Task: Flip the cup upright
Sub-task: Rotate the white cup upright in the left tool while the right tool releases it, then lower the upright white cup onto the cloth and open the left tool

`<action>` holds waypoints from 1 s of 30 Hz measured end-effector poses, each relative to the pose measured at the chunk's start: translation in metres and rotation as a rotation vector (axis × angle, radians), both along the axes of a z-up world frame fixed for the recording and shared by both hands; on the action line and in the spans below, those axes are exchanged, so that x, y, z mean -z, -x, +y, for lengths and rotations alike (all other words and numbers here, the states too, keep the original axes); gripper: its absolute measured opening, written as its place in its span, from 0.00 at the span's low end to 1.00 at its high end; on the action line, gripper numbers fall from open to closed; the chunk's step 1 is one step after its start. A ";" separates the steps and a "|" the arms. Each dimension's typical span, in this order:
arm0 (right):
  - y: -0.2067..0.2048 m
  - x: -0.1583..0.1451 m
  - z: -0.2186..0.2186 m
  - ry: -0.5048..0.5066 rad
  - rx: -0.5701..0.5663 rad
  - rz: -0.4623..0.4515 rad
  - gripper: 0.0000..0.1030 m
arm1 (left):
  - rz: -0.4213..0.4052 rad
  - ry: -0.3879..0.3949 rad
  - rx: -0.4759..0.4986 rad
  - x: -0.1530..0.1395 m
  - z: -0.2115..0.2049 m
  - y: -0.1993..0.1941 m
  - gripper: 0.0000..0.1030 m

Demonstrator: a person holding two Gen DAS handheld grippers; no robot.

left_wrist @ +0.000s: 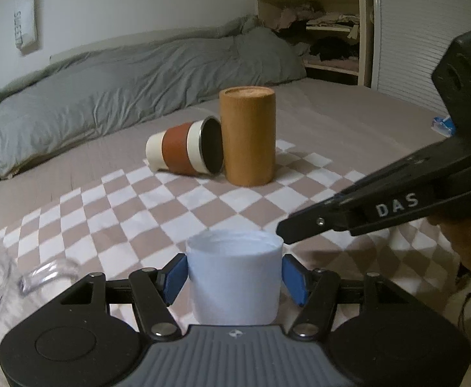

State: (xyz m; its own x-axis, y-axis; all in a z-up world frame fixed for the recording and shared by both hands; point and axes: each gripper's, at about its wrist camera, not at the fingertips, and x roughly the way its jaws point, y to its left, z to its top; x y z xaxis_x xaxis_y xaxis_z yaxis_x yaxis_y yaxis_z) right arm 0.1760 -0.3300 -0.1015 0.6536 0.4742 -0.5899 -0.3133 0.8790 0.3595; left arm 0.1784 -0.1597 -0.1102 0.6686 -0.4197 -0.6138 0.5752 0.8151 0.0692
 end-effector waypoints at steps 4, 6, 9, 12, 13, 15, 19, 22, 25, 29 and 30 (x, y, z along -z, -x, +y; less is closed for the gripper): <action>-0.001 0.003 0.013 0.027 -0.027 0.012 0.12 | 0.031 -0.016 0.017 0.001 0.008 0.006 0.62; -0.003 0.005 0.018 0.026 -0.042 0.019 0.12 | 0.045 -0.019 0.022 0.002 0.012 0.006 0.62; -0.003 0.005 0.026 0.041 -0.060 0.016 0.12 | 0.051 -0.015 0.021 0.003 0.016 0.008 0.62; -0.003 0.004 0.030 0.054 -0.062 0.010 0.12 | 0.034 -0.015 0.013 0.004 0.017 0.007 0.62; -0.003 0.004 0.030 0.053 -0.062 0.011 0.12 | 0.030 -0.013 0.008 0.004 0.017 0.006 0.62; -0.004 0.003 0.032 0.056 -0.056 0.008 0.12 | 0.017 -0.013 -0.005 0.006 0.016 0.004 0.62; -0.008 0.004 0.034 0.063 -0.041 0.000 0.12 | -0.019 -0.032 -0.032 0.007 0.014 0.001 0.62; -0.011 0.005 0.037 0.067 -0.039 0.000 0.12 | -0.034 -0.041 -0.043 0.008 0.014 0.001 0.62; -0.012 0.006 0.038 0.069 -0.041 0.002 0.12 | -0.030 -0.036 -0.046 0.007 0.016 0.000 0.62; -0.013 0.006 0.039 0.068 -0.042 0.003 0.12 | -0.005 -0.038 -0.049 0.006 0.018 -0.003 0.67; -0.013 0.006 0.039 0.067 -0.042 0.002 0.12 | 0.006 -0.043 -0.049 0.007 0.018 -0.003 0.76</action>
